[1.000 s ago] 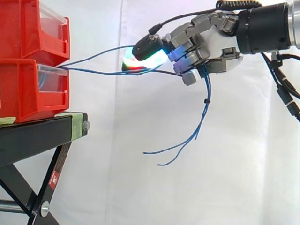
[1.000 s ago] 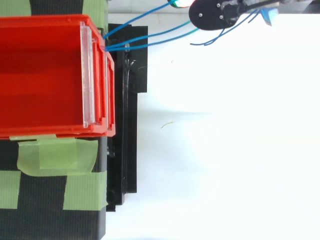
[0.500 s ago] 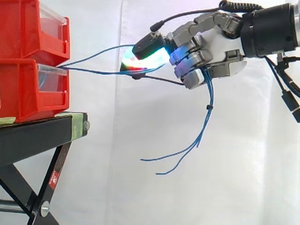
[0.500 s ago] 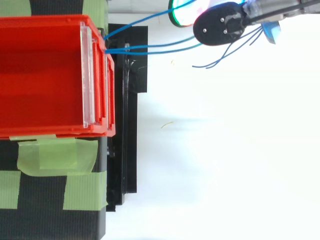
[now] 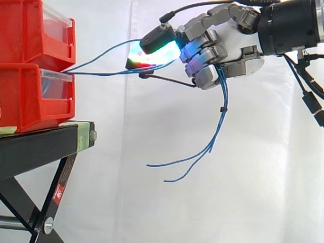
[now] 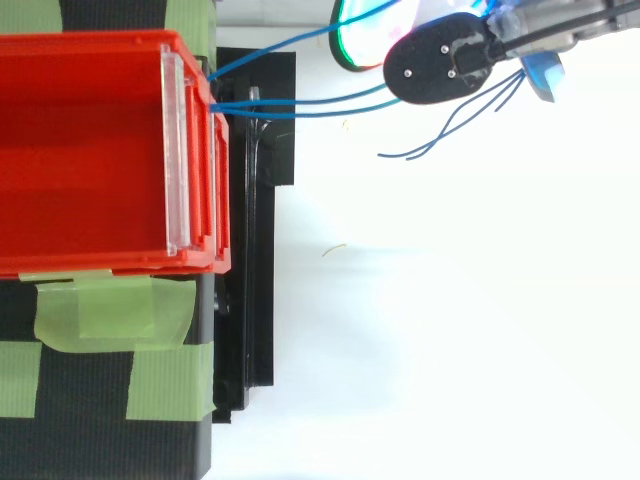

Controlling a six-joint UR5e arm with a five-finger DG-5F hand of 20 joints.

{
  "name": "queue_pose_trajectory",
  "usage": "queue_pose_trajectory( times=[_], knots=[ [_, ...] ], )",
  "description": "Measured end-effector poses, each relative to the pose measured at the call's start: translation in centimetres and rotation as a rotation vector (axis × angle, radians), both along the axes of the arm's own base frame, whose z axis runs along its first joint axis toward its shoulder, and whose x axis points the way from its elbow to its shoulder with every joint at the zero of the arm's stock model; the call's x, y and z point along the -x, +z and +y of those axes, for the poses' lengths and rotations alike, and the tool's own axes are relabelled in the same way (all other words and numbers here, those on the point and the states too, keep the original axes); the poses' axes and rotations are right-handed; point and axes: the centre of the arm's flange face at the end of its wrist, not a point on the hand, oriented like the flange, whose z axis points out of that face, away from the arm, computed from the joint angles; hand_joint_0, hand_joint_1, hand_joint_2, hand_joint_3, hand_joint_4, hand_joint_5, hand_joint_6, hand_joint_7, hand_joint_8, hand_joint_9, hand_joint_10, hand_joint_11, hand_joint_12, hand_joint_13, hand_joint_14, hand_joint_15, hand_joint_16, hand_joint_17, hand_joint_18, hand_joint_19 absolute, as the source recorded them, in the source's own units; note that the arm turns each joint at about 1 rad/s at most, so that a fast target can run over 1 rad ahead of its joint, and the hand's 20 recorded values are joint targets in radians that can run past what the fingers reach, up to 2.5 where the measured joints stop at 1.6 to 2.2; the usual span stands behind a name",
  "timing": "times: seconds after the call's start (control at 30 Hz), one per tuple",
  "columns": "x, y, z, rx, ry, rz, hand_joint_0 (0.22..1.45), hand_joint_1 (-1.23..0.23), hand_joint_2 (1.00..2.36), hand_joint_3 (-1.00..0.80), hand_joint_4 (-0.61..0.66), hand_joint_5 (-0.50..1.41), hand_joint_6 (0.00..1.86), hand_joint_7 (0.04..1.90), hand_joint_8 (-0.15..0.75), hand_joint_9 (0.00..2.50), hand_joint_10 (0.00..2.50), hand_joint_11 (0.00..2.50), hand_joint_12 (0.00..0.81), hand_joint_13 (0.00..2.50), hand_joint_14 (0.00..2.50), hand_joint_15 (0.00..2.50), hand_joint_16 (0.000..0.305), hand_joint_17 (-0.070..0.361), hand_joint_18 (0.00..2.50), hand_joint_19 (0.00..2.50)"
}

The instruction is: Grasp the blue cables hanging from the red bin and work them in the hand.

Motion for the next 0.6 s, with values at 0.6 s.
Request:
queue_pose_trajectory(
  times=[0.6],
  knots=[
    [-0.4, 1.8, 0.0, 0.0, -0.002, 0.012, 0.97, -0.73, 1.47, 0.2, 0.21, 0.23, 0.91, 1.09, 0.43, 1.6, 2.5, 2.5, 0.727, 1.91, 2.5, 1.98, 0.224, 0.168, 2.2, 0.72]
  ],
)
